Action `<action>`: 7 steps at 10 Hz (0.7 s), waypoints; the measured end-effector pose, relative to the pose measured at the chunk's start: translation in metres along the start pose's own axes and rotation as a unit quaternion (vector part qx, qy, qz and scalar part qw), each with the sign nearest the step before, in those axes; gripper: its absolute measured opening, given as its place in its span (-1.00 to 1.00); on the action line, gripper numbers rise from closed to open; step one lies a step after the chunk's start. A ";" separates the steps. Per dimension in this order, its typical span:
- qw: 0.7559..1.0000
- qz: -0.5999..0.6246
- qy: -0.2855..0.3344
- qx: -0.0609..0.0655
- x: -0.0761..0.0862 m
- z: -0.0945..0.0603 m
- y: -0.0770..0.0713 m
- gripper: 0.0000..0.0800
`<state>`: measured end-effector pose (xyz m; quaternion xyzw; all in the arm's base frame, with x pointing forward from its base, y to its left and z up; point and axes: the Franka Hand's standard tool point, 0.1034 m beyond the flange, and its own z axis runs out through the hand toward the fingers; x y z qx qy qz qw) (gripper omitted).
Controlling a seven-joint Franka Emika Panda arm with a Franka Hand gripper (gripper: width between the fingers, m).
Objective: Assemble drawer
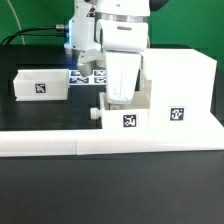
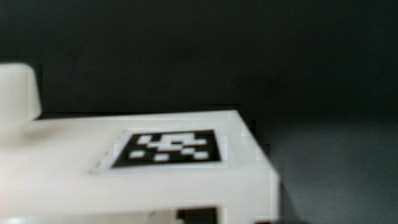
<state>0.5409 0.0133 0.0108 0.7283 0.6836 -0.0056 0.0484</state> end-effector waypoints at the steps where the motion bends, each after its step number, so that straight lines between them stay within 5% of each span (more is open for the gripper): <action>1: 1.000 -0.003 0.000 0.001 -0.001 0.001 -0.001 -0.89; 3: 1.000 -0.002 0.000 0.003 -0.003 0.001 -0.003 -0.89; 5: 1.000 0.000 0.000 0.001 -0.003 -0.001 -0.002 -0.24; 6: 1.000 0.003 -0.001 0.002 -0.003 -0.003 -0.001 -0.24; 7: 1.000 0.003 -0.002 0.001 -0.003 -0.006 0.000 0.35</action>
Offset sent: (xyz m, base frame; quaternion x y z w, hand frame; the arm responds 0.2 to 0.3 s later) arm 0.0000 0.0000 0.0000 0.0000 0.0000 0.0000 1.0000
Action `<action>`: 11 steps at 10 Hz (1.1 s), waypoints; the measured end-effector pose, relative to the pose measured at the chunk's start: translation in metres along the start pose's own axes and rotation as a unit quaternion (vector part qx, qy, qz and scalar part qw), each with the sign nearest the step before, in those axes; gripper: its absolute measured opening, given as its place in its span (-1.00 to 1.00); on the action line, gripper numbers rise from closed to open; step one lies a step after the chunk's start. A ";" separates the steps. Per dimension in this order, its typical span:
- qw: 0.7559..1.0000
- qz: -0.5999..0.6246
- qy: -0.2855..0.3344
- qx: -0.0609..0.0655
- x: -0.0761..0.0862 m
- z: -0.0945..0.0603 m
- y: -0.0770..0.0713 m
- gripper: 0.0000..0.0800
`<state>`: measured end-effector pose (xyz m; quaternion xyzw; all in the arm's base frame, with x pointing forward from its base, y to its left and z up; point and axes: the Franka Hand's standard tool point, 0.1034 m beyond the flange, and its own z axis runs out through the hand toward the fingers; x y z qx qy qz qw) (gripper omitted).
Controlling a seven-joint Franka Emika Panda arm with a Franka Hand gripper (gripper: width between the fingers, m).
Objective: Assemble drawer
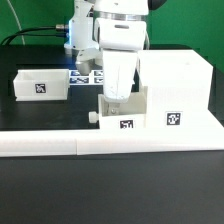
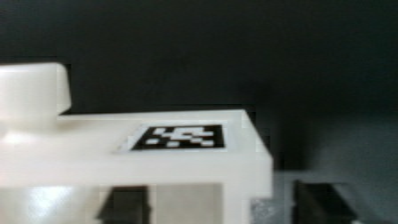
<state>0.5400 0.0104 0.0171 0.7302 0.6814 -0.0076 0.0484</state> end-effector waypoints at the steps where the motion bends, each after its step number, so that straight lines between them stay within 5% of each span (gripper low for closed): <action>1: 1.000 0.000 0.000 -0.001 0.001 -0.004 0.002 0.35; 3: 1.000 0.000 -0.005 0.002 -0.001 -0.019 0.005 0.61; 6: 1.000 -0.019 -0.018 0.015 -0.022 -0.048 0.011 0.62; 11: 0.999 -0.046 -0.001 0.018 -0.056 -0.043 0.011 0.62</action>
Offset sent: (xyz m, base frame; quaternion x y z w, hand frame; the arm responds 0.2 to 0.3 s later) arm -0.0006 -0.0052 0.0434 0.0311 -0.0335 0.0069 0.9989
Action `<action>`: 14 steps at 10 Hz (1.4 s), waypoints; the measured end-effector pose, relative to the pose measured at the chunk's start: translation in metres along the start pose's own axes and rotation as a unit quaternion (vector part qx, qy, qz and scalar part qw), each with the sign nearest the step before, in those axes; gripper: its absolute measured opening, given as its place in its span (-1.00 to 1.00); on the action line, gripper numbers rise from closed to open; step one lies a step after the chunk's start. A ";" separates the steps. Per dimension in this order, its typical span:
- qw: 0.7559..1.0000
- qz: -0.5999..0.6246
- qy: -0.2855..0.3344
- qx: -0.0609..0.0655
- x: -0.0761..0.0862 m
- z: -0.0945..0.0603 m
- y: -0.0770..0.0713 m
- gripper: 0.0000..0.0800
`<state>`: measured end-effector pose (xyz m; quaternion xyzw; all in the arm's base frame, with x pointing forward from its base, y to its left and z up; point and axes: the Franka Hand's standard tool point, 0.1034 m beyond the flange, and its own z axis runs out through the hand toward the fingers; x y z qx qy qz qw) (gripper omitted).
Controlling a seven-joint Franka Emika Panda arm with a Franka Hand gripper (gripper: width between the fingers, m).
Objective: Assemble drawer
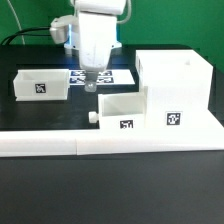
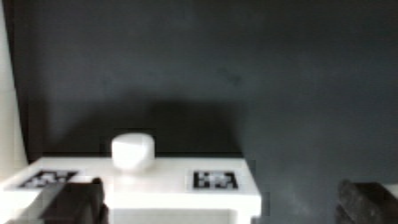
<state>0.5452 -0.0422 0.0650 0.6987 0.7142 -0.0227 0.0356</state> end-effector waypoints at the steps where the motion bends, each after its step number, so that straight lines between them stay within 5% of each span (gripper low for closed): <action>1: 1.000 -0.004 0.020 0.003 -0.015 0.009 -0.003 0.62; 4: 0.997 -0.027 0.070 0.011 -0.041 0.024 -0.004 0.62; 6: 0.994 -0.048 0.100 0.017 -0.042 0.038 -0.005 0.62; 11: 0.991 -0.006 0.132 0.036 -0.001 0.054 -0.003 0.62; 14: 0.990 0.021 0.131 0.037 0.005 0.054 -0.001 0.62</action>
Offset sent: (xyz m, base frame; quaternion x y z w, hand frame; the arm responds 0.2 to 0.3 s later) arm 0.0126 0.0133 -0.0109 -0.0067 0.2150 -0.0221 0.9763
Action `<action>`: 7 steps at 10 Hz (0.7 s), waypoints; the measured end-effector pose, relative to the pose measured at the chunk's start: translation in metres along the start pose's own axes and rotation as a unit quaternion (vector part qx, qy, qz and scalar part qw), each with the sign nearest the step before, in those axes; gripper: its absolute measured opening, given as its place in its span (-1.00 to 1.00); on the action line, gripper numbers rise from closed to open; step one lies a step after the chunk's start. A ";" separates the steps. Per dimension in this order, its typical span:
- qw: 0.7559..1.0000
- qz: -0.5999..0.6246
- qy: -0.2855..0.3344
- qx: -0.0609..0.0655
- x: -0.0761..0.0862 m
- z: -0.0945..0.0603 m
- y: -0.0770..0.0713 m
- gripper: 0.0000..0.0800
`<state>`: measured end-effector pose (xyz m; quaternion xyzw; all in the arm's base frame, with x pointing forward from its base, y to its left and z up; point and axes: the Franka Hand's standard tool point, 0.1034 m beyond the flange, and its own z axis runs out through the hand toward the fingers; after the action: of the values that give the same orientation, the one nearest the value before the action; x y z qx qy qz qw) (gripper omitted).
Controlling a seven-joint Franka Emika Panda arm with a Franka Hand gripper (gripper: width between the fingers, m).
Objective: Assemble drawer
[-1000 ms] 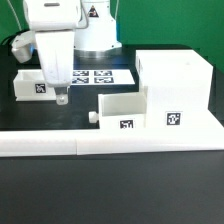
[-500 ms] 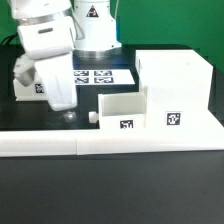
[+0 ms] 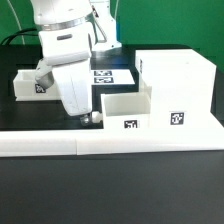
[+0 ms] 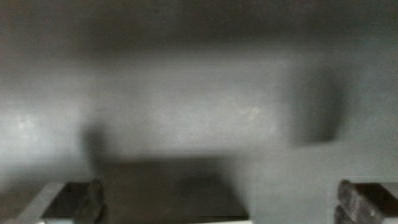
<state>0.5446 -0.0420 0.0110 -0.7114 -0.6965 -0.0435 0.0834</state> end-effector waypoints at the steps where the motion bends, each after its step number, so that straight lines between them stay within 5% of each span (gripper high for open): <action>1: 1.000 0.001 0.000 0.000 0.000 0.000 0.000 0.62; 7: 0.999 0.033 -0.010 0.001 0.015 0.001 0.001 0.62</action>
Offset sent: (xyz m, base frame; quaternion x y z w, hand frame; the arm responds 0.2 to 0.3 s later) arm -0.0090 0.0303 0.0027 -0.0078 0.0205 -0.0259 0.9994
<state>0.5458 -0.0269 0.0128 -0.7340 -0.6738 -0.0332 0.0786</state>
